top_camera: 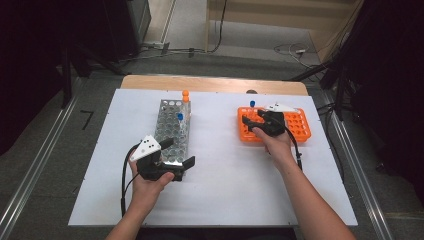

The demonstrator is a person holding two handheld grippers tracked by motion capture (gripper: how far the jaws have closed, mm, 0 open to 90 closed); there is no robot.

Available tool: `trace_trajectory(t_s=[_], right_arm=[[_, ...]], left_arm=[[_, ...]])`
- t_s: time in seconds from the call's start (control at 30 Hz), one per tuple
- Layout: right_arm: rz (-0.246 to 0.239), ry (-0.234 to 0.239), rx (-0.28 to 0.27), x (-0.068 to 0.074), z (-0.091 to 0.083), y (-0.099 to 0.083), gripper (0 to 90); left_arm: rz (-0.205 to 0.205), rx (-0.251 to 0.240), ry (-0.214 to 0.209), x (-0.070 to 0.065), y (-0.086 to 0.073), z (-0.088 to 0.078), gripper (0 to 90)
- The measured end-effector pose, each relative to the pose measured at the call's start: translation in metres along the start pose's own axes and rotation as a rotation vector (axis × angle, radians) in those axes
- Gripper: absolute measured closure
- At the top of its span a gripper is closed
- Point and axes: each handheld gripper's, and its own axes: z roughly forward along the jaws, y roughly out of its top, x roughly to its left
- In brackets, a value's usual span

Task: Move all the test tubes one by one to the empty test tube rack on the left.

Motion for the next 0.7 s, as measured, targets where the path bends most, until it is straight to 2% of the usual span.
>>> trace_trajectory(t_s=[0.13, 0.23, 0.4, 0.63, 0.7], right_arm=[[0.025, -0.043, 0.015, -0.002, 0.01, 0.003, 32.4], [0.043, -0.096, 0.033, -0.002, 0.016, 0.004, 38.1], [0.024, -0.137, 0.051, 0.002, 0.023, 0.005, 46.6], [0.05, -0.174, 0.056, 0.001, 0.024, 0.006, 73.6], [0.049, -0.179, 0.058, 0.0, 0.024, 0.006, 74.9]], left_arm=[[-0.005, -0.002, -0.004, -0.001, 0.0, -0.001, 0.0], [-0.006, -0.001, -0.004, 0.0, 0.0, -0.002, 0.0], [-0.01, -0.002, -0.001, 0.001, 0.0, -0.003, 0.0], [-0.012, -0.001, -0.003, 0.001, -0.001, -0.003, 0.0], [-0.009, 0.0, -0.004, 0.001, 0.0, -0.003, 0.0]])
